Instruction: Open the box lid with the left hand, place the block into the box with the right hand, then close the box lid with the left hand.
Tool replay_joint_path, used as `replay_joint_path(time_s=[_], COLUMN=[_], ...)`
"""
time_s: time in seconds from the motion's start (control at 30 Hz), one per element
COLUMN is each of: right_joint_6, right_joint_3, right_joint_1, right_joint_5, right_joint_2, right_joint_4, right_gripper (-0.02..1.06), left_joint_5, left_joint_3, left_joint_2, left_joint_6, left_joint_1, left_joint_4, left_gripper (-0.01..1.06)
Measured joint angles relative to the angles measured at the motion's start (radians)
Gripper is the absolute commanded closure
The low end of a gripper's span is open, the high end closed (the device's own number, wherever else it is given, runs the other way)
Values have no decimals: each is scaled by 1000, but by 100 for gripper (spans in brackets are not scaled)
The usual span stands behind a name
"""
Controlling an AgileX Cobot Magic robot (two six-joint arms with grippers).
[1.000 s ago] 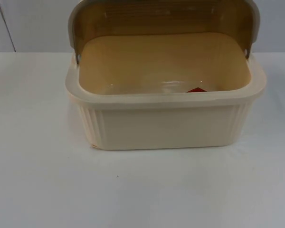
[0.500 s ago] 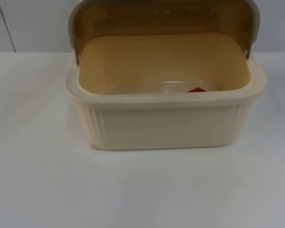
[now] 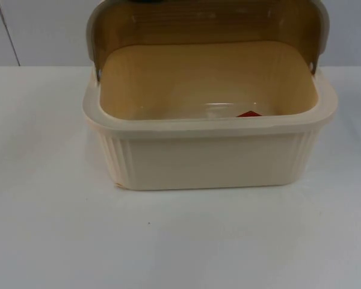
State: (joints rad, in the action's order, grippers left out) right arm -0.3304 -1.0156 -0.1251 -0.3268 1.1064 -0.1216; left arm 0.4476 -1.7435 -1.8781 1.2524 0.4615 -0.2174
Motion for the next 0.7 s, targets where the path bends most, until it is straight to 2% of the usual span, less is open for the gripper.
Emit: replay_joint_path(time_s=[0.07, 0.2, 0.5, 0.57, 0.6, 0.67, 0.7], right_joint_6=[0, 0, 0, 0, 0, 0, 0], right_joint_3=[0, 0, 0, 0, 0, 0, 0], right_joint_1=[0, 0, 0, 0, 0, 0, 0], right_joint_5=[0, 0, 0, 0, 0, 0, 0], right_joint_2=[0, 0, 0, 0, 0, 0, 0], right_joint_4=[0, 0, 0, 0, 0, 0, 0], right_gripper=[11, 11, 11, 11, 11, 11, 11], left_joint_5=[29, 124, 154, 143, 137, 130, 125], left_joint_3=[-17, -104, -141, -141, -141, -141, -142], left_joint_2=[-5, -40, -102, -111, -113, -113, -113], left_joint_6=[32, 151, 203, 205, 205, 205, 205], left_joint_1=[-3, -38, -63, -63, -63, -63, -63], left_joint_4=[-45, -272, -428, -438, -442, -444, -449], left_gripper=[0, 0, 3, 11, 20, 53, 53])
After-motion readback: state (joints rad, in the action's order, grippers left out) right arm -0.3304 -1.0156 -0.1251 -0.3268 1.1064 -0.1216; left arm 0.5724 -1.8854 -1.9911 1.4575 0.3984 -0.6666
